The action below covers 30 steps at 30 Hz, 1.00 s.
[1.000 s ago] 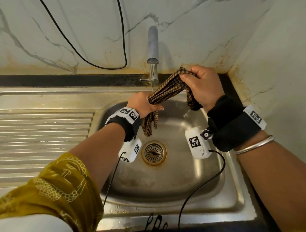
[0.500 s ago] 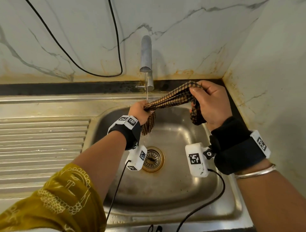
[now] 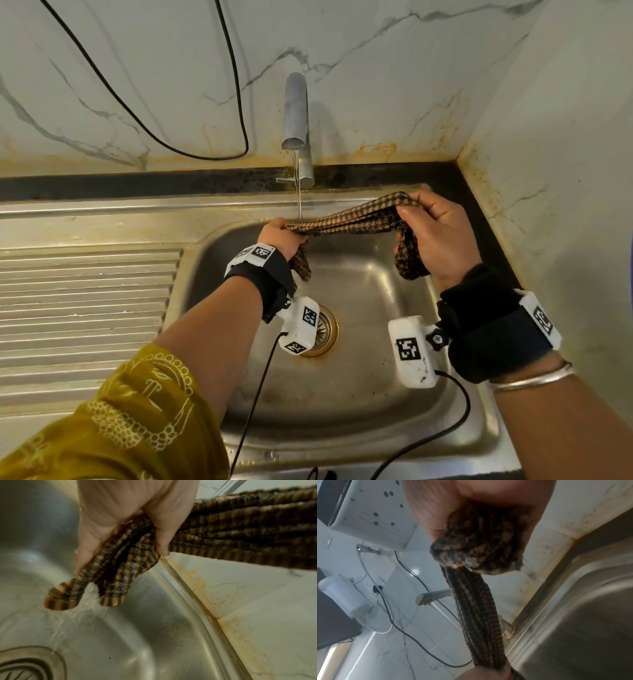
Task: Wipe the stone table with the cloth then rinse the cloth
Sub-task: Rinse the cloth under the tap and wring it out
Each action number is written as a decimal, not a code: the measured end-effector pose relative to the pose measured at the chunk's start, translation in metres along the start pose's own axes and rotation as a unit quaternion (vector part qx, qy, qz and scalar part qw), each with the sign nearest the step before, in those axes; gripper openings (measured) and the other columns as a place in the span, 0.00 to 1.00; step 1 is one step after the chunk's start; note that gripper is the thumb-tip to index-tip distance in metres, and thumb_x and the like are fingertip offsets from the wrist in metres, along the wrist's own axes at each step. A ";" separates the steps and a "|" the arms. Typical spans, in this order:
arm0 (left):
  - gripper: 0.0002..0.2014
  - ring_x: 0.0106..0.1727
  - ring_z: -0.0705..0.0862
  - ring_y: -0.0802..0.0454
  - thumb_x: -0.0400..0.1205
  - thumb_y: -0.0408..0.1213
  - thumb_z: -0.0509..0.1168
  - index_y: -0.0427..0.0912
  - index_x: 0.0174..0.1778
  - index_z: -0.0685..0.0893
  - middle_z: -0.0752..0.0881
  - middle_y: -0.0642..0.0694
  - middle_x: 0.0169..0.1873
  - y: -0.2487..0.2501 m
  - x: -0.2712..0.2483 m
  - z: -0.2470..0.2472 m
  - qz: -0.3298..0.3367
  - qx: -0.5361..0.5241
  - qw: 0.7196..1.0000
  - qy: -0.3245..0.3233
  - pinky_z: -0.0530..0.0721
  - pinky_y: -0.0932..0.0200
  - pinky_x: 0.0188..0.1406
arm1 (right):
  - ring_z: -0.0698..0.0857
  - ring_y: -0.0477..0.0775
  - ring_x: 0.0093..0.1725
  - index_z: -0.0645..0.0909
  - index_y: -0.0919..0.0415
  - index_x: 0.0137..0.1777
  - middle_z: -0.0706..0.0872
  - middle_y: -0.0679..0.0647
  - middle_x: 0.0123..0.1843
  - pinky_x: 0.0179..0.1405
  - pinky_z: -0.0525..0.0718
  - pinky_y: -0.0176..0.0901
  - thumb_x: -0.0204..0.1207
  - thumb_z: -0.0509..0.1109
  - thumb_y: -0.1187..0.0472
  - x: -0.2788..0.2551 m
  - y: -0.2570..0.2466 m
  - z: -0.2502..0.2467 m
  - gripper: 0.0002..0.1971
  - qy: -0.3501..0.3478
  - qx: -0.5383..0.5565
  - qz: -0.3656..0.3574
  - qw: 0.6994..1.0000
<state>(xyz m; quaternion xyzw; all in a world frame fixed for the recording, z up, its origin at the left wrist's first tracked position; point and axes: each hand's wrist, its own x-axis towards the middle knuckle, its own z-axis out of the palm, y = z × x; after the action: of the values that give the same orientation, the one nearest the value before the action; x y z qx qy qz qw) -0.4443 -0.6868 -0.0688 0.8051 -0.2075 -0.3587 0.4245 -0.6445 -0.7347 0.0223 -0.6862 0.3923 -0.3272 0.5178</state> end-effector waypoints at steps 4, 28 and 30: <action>0.15 0.54 0.84 0.36 0.76 0.22 0.64 0.48 0.35 0.73 0.84 0.36 0.46 -0.010 0.014 0.003 -0.050 -0.046 0.998 0.006 0.83 0.35 0.56 | 0.78 0.37 0.24 0.81 0.54 0.39 0.80 0.42 0.24 0.27 0.76 0.30 0.81 0.61 0.67 -0.001 0.001 -0.008 0.12 0.000 -0.002 -0.011 1.000; 0.11 0.32 0.81 0.54 0.83 0.25 0.53 0.42 0.37 0.74 0.79 0.46 0.35 0.008 0.004 0.006 -0.120 -0.293 0.948 -0.028 0.83 0.66 0.21 | 0.79 0.36 0.32 0.81 0.51 0.39 0.82 0.44 0.32 0.36 0.77 0.33 0.82 0.60 0.65 -0.005 0.016 -0.020 0.13 0.018 0.014 0.000 1.000; 0.13 0.20 0.79 0.56 0.85 0.27 0.47 0.40 0.38 0.72 0.80 0.44 0.26 0.006 0.003 0.006 -0.099 -0.237 0.967 -0.009 0.75 0.68 0.11 | 0.80 0.38 0.36 0.80 0.50 0.39 0.82 0.47 0.36 0.40 0.77 0.33 0.82 0.60 0.66 -0.006 0.018 -0.018 0.13 0.020 0.010 0.006 1.000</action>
<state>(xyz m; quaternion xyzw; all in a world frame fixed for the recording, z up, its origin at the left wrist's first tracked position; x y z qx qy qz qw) -0.4468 -0.6948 -0.0675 0.6948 -0.0401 -0.4452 0.5634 -0.6663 -0.7410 0.0086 -0.6721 0.4031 -0.3420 0.5185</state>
